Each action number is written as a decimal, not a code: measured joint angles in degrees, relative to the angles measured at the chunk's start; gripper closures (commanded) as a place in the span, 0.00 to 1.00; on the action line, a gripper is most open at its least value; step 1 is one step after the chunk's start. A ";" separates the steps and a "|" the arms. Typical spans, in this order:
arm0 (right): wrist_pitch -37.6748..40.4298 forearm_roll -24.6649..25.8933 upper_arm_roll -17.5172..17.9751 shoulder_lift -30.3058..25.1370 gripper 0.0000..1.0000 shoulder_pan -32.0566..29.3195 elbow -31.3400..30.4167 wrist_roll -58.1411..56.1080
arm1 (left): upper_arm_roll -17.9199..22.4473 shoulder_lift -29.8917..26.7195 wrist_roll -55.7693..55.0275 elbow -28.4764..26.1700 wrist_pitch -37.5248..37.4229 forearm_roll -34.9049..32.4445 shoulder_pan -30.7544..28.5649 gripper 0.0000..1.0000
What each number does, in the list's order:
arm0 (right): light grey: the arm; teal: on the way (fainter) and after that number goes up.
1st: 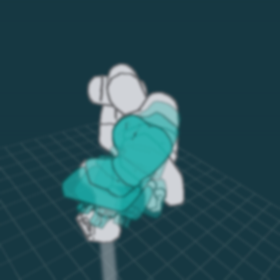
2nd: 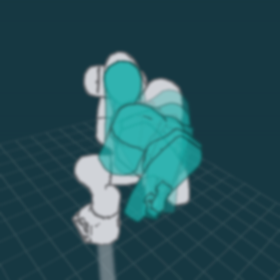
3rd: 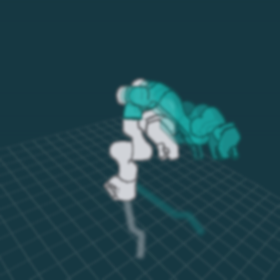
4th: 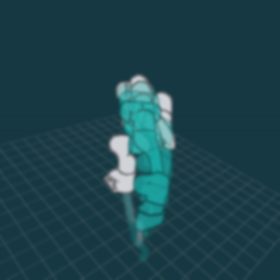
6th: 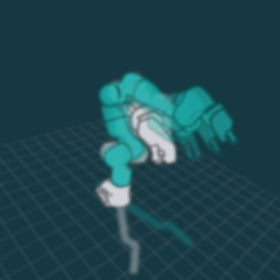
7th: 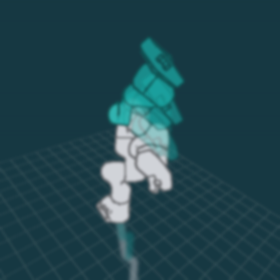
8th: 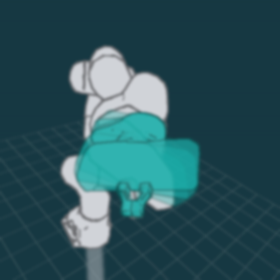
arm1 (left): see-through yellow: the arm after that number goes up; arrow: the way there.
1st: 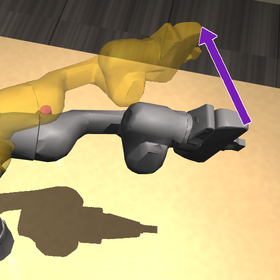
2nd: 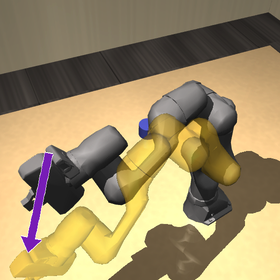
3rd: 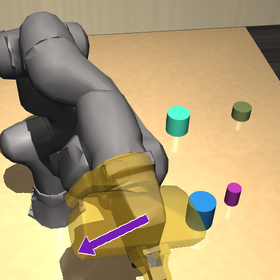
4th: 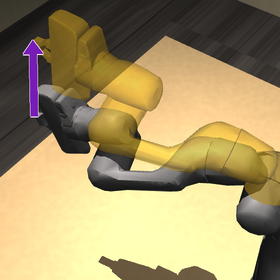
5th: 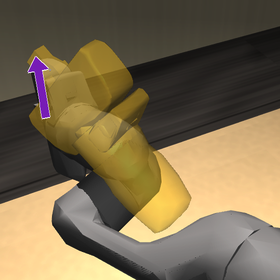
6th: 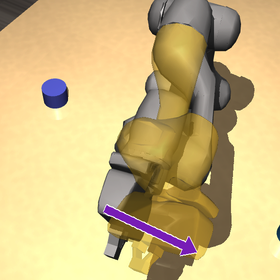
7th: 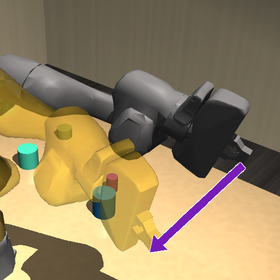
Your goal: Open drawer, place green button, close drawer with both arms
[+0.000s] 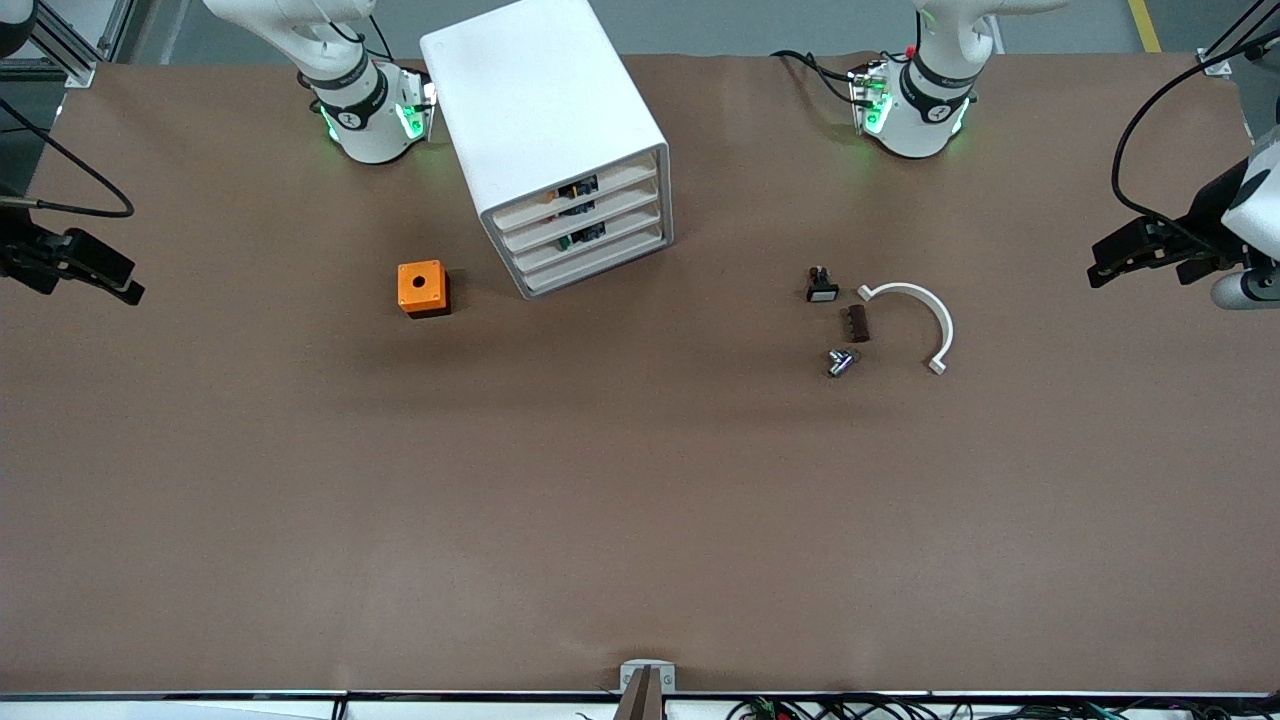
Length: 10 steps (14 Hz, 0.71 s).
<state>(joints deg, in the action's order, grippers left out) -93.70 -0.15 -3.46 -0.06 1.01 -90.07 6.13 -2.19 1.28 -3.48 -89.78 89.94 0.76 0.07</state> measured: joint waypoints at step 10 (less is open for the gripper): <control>0.20 -0.04 0.00 -0.14 0.00 0.00 -0.60 -0.04 | -0.01 0.00 0.00 0.00 -0.02 0.00 0.00 0.00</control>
<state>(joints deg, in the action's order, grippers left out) -93.50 -0.18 -3.46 -0.20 1.01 -90.66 6.08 -2.20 1.28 -3.48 -89.78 89.92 0.76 0.07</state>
